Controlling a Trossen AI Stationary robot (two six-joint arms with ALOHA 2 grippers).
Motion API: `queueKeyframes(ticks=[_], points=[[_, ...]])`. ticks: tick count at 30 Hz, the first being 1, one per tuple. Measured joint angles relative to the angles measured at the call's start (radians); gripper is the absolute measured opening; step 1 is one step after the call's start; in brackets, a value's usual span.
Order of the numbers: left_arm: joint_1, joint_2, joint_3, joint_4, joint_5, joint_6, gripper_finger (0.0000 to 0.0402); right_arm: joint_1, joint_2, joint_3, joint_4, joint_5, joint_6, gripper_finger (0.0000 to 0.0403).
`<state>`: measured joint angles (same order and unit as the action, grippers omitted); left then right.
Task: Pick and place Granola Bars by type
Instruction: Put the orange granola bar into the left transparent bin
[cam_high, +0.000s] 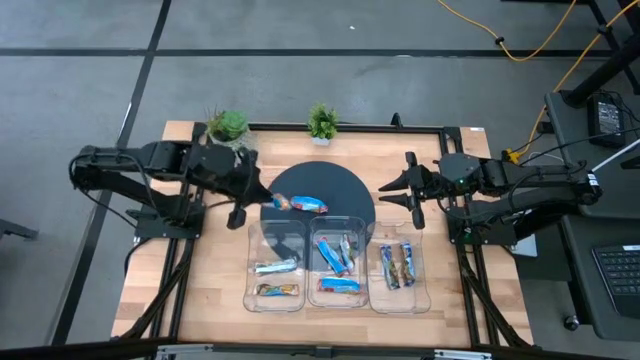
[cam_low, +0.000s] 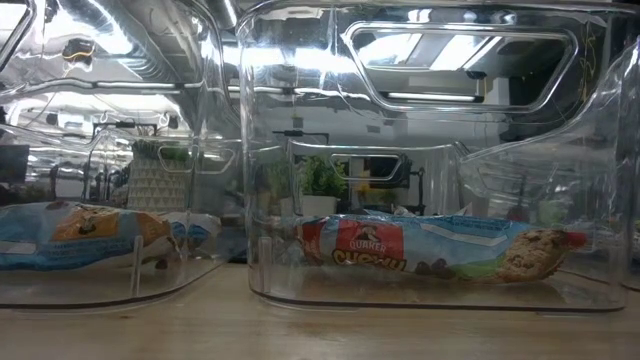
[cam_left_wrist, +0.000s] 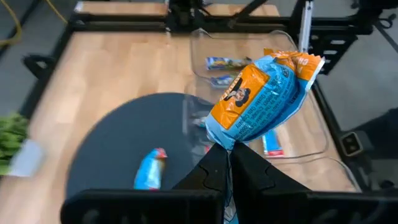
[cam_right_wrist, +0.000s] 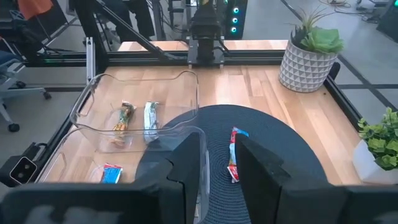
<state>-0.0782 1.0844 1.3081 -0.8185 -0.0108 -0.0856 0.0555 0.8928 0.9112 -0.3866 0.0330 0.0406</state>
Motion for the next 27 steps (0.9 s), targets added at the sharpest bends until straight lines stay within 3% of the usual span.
queueKeyframes(ticks=[6,14,24,27], points=[[-0.088,0.072,0.000,0.020,-0.013,-0.025,0.0004,0.000,0.000,0.000,0.002,0.000,0.000,0.0103],[-0.125,0.158,-0.016,-0.004,-0.021,-0.066,0.0004,0.000,0.000,0.000,0.020,0.001,-0.049,0.0103],[-0.114,0.189,-0.235,0.117,0.047,-0.132,0.0004,0.000,0.000,0.000,0.063,0.006,-0.107,0.0103],[-0.114,0.189,-0.277,0.142,0.047,-0.147,0.0004,0.000,0.001,0.000,0.074,0.064,-0.101,0.0103]])
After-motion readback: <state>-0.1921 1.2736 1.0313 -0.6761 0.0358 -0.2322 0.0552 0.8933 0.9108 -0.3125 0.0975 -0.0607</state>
